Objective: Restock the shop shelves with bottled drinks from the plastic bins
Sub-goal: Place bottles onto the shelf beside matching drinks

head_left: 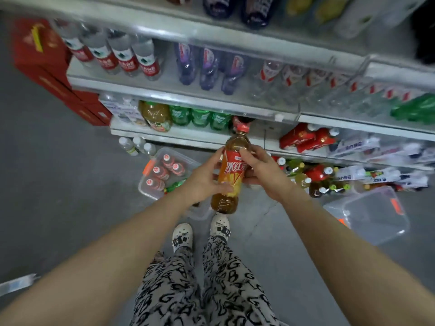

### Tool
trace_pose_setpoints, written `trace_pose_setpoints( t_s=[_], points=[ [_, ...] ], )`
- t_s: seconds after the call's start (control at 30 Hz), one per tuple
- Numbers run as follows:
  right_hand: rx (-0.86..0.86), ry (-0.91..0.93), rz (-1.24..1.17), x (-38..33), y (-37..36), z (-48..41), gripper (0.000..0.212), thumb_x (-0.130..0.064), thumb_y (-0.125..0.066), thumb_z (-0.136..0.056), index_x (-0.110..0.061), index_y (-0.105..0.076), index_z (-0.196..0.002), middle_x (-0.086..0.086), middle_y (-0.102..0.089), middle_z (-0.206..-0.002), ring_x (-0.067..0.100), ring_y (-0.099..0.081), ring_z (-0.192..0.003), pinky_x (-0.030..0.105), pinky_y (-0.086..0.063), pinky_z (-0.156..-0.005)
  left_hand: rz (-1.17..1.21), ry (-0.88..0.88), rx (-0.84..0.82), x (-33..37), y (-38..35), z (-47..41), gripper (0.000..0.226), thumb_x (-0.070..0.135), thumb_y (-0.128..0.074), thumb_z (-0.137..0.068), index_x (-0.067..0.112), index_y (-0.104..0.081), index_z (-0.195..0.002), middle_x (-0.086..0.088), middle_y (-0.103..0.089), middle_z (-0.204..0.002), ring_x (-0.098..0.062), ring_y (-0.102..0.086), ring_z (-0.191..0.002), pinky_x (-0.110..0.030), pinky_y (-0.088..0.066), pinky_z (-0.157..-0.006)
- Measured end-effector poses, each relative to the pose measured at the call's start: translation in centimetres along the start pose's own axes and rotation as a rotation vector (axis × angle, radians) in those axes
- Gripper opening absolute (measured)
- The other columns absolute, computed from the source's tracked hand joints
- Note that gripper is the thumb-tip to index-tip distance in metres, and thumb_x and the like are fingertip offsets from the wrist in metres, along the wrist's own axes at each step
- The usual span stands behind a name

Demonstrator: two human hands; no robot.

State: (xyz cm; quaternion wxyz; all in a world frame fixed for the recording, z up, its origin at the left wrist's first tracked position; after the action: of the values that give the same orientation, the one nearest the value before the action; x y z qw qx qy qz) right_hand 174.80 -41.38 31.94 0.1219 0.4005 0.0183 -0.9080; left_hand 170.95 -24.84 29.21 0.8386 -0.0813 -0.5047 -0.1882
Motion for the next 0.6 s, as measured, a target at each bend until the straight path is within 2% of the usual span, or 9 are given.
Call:
trace_pose_setpoints(
  t_s=[0.13,0.27,0.37,0.47,0.53,0.6],
  points=[
    [0.074,0.070,-0.024,-3.6,2.7,5.5,0.039,-0.040,-0.063,-0.097,-0.025,-0.047,-0.129,0.006,-0.070,-0.112,0.019,-0.074,-0.089,0.026,-0.060,-0.065,0.001,-0.084,-0.034,5.7,-1.6,1.6,0.106,0.001,-0.082,-0.073,0.037,-0.022,-0.152,0.006,-0.056,-0.122,-0.010,-0.064,-0.105,-0.024,-0.055,-0.086],
    [0.167,0.165,-0.072,-5.8,5.7,10.2,0.046,-0.037,-0.067,-0.094,-0.018,-0.050,-0.132,0.007,-0.069,-0.120,0.023,-0.073,-0.100,0.031,-0.061,-0.075,-0.045,-0.181,-0.109,10.6,-3.3,2.3,0.103,-0.005,-0.081,-0.072,0.043,-0.025,-0.144,0.007,-0.060,-0.117,-0.004,-0.067,-0.092,-0.019,-0.053,-0.081],
    [0.263,0.225,-0.108,-6.8,7.9,13.6,0.045,-0.032,-0.070,-0.093,-0.014,-0.054,-0.130,0.006,-0.068,-0.120,0.020,-0.070,-0.105,0.030,-0.060,-0.081,-0.110,-0.233,-0.179,13.9,-4.9,2.7,0.100,-0.007,-0.082,-0.071,0.032,-0.029,-0.147,0.007,-0.059,-0.120,-0.004,-0.066,-0.098,-0.017,-0.053,-0.078],
    [0.342,0.280,-0.142,-7.1,10.1,16.7,0.046,-0.029,-0.071,-0.093,-0.011,-0.054,-0.131,0.008,-0.068,-0.121,0.023,-0.070,-0.106,0.035,-0.061,-0.085,-0.155,-0.297,-0.228,16.8,-7.2,3.1,0.095,-0.007,-0.083,-0.069,0.019,-0.035,-0.146,0.003,-0.058,-0.129,-0.011,-0.061,-0.114,-0.016,-0.052,-0.081],
    [0.408,0.308,-0.178,-7.2,11.8,18.7,0.042,-0.028,-0.072,-0.092,-0.014,-0.055,-0.128,0.007,-0.068,-0.118,0.022,-0.071,-0.103,0.035,-0.061,-0.083,-0.181,-0.319,-0.276,18.6,-9.0,3.3,0.094,-0.003,-0.086,-0.068,0.019,-0.037,-0.145,0.004,-0.058,-0.130,-0.008,-0.061,-0.113,-0.018,-0.053,-0.086],
    [0.447,0.337,-0.211,-7.2,13.4,20.4,0.042,-0.028,-0.073,-0.091,-0.016,-0.054,-0.126,0.010,-0.067,-0.119,0.024,-0.071,-0.102,0.037,-0.061,-0.084,-0.191,-0.334,-0.321,20.4,-10.6,3.4,0.090,-0.001,-0.088,-0.065,0.024,-0.040,-0.137,0.011,-0.058,-0.124,0.000,-0.062,-0.105,-0.020,-0.053,-0.087]
  ],
)
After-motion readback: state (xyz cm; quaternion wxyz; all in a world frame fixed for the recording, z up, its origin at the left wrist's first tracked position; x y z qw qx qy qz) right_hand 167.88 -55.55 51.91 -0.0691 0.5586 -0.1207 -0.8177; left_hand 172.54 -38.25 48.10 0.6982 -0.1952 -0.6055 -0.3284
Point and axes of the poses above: each hand's wrist, its own z-axis away from the middle knuckle, its own y-axis out of the back of the hand, x = y × z, the point moved 3 cm from there along -z, towards the middle knuckle
